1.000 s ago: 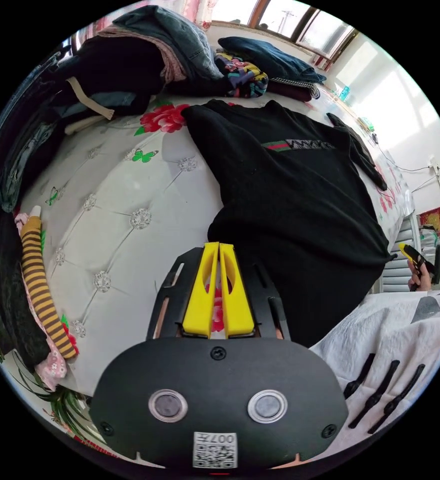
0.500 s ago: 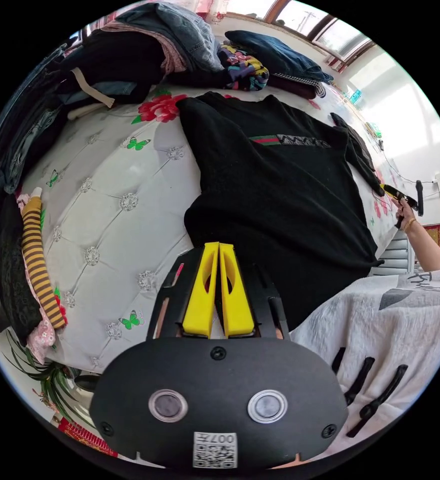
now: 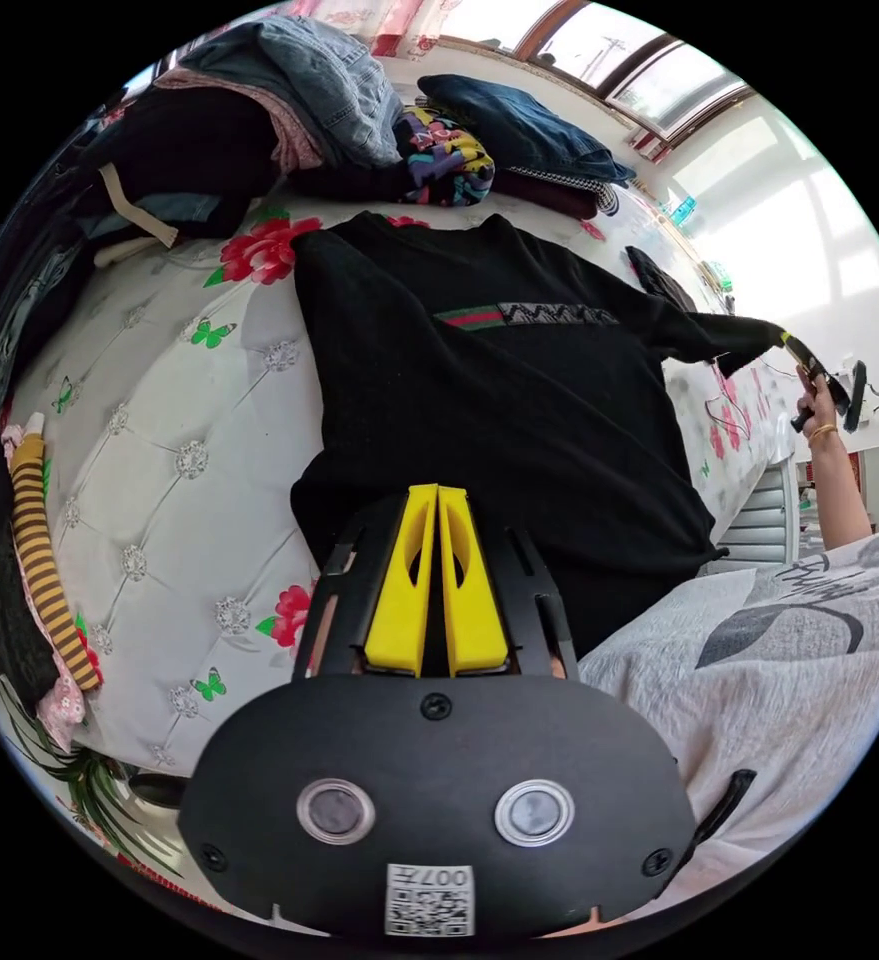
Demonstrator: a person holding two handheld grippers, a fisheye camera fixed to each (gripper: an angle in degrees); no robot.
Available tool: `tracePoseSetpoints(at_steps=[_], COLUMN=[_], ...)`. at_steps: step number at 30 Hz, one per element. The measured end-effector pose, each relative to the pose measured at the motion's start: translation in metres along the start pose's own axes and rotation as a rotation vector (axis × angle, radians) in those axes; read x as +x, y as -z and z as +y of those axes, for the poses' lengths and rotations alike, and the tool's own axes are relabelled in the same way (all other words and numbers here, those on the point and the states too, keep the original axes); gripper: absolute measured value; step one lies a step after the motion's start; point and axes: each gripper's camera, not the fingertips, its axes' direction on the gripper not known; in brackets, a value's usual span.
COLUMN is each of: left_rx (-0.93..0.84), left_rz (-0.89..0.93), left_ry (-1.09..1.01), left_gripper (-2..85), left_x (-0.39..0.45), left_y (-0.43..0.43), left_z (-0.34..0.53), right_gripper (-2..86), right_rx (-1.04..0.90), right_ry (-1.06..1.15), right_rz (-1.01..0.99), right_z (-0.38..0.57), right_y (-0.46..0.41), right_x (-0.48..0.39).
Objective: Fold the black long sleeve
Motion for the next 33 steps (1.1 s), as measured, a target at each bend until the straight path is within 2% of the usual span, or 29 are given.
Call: tracePoseSetpoints(at_steps=[3,7,9,12,14,16,21,28,31,33], left_rx=[0.013,0.053,0.073,0.074,0.075,0.077,0.092,0.151,0.057,-0.101], left_rz=[0.026,0.056,0.075,0.093,0.106,0.117,0.170,0.240,0.261,0.196], left_ry=[-0.014,-0.040,-0.051,-0.045,-0.044,-0.047,-0.083,-0.230,-0.281,-0.328], left_gripper=[-0.9,-0.9,-0.9,-0.5,0.2,1.5,6.4,11.6,12.1,8.6], left_x=[-0.001,-0.001,-0.003,-0.012,-0.018,-0.024,-0.033,0.004,0.032,0.055], left_y=[-0.003,0.002,0.006,0.007,0.009,0.011,0.009,0.000,-0.027,-0.063], left_z=[-0.005,-0.006,-0.001,0.008,0.014,0.018,0.001,-0.067,-0.099,-0.114], right_gripper=[0.3,1.0,1.9,2.9,3.3,3.4,4.3,5.6,6.1,6.5], right_rx=[0.090,0.052,-0.057,-0.306,-0.416,-0.431,-0.389,-0.433,-0.465,-0.485], right_ry=[0.184,0.443,0.602,0.657,0.654,0.609,0.381,0.276,0.276,0.271], right_rz=[-0.110,-0.353,-0.544,-0.728,-0.760,-0.722,-0.450,-0.366,-0.357,-0.359], right_z=[0.004,0.047,0.104,0.174,0.199,0.206,0.180,0.179,0.191,0.199], right_y=[0.038,0.040,0.017,-0.025,-0.046,-0.060,-0.107,-0.159,-0.179,-0.193], right_x=[-0.080,-0.205,-0.286,-0.353,-0.367,-0.358,-0.280,-0.241,-0.244,-0.243])
